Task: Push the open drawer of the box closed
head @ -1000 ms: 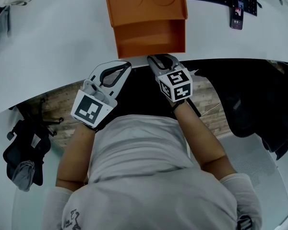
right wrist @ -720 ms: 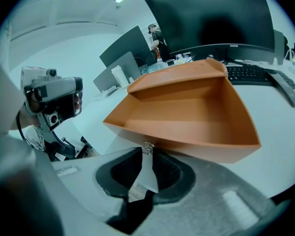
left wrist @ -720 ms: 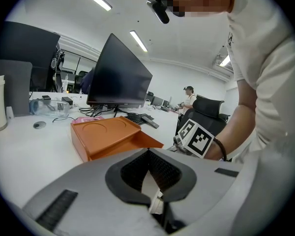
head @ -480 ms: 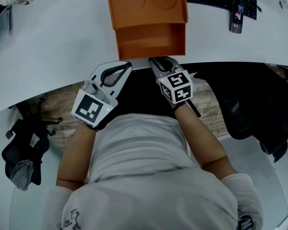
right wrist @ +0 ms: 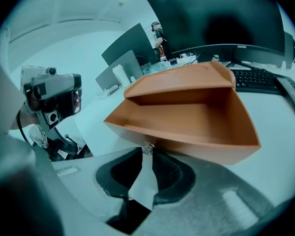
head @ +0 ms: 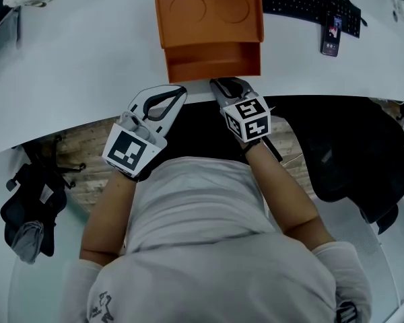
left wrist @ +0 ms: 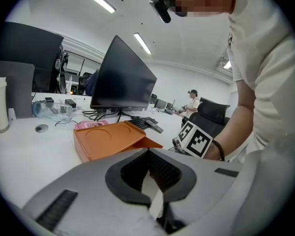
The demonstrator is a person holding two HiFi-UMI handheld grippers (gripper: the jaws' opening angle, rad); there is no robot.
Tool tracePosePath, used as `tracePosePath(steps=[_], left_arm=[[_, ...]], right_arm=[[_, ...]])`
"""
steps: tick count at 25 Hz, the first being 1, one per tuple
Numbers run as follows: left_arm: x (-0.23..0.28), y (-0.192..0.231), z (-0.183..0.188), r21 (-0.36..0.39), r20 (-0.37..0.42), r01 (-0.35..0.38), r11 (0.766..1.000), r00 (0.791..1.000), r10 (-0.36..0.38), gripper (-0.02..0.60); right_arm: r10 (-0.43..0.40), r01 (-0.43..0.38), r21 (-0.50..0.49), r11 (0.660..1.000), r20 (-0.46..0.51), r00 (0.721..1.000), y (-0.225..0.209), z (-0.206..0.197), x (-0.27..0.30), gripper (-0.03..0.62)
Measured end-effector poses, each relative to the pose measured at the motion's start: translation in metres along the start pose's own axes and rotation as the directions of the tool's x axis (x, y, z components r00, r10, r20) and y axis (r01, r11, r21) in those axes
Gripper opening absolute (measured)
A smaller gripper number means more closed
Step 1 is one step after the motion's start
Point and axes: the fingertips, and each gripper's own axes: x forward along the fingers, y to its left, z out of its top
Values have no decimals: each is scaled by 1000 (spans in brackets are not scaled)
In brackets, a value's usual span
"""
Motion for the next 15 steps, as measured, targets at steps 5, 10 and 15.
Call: tracePosePath(steps=[5, 10, 15], left_arm=[[3, 5, 5, -8, 8, -16, 1000, 1000, 16, -2], [9, 14, 8, -18, 5, -27, 999, 1000, 28, -2], [14, 25, 5, -17, 10, -48, 999, 999, 49, -2]], right_arm=[[15, -15, -7, 1000, -3, 1000, -3, 10, 5, 66], [26, -26, -13, 1000, 3, 1000, -10, 25, 13, 64], [33, -33, -20, 999, 2, 999, -19, 40, 19, 64]])
